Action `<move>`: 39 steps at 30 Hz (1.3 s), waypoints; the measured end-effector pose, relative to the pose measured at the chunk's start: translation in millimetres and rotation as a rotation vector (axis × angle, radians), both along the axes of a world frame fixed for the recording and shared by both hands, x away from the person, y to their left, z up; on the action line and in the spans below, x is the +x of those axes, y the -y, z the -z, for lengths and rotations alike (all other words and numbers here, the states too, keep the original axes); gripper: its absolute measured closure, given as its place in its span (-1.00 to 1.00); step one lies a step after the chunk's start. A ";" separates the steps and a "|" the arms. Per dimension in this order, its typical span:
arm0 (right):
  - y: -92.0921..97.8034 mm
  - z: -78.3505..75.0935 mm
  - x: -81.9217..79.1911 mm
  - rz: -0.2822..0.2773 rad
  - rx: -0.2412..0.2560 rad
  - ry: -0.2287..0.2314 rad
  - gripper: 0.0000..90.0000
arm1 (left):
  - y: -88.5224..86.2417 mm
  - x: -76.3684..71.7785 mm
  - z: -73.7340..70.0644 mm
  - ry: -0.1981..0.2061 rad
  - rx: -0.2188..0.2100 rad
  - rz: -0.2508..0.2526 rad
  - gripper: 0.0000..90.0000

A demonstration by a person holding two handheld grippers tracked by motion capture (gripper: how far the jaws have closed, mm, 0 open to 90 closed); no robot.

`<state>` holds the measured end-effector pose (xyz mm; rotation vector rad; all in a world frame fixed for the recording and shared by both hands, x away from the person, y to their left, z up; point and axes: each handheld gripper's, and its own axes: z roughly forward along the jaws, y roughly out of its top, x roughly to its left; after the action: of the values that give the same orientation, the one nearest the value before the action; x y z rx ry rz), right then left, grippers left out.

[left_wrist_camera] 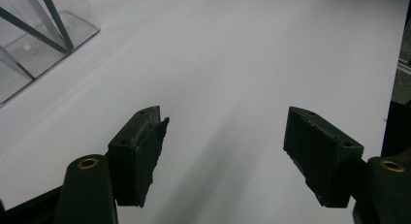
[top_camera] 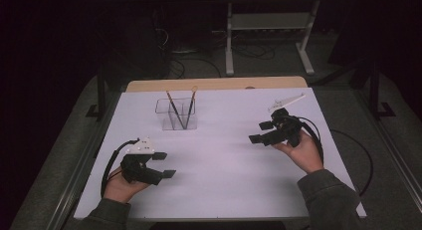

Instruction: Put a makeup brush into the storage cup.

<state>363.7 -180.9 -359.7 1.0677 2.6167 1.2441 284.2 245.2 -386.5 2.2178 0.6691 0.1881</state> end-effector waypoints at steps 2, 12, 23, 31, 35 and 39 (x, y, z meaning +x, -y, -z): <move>2.5 1.6 -3.3 0.007 0.002 -0.003 -0.41 | -0.1 -0.1 0.0 0.003 -0.002 -0.005 -0.36; 12.3 11.8 -17.7 0.028 0.005 0.000 -0.44 | -2.0 1.2 0.4 0.002 0.007 -0.020 -0.40; 28.1 20.3 -35.1 0.051 0.036 0.028 -0.46 | -1.8 -0.3 0.0 0.003 -0.001 -0.029 -0.42; 40.5 29.1 -45.1 0.075 0.052 0.019 -0.46 | -2.8 0.2 0.6 0.013 -0.002 -0.032 -0.42; 45.4 32.3 -49.9 0.091 0.056 0.004 -0.46 | -2.3 -0.2 1.7 0.004 -0.005 -0.038 -0.42; 51.2 36.7 -53.8 0.095 0.063 0.013 -0.46 | -2.3 -0.3 1.8 0.003 -0.006 -0.038 -0.43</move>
<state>309.8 -232.2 -396.5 1.1746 2.5012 1.3166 283.9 247.5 -388.3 2.1994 0.7095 0.2088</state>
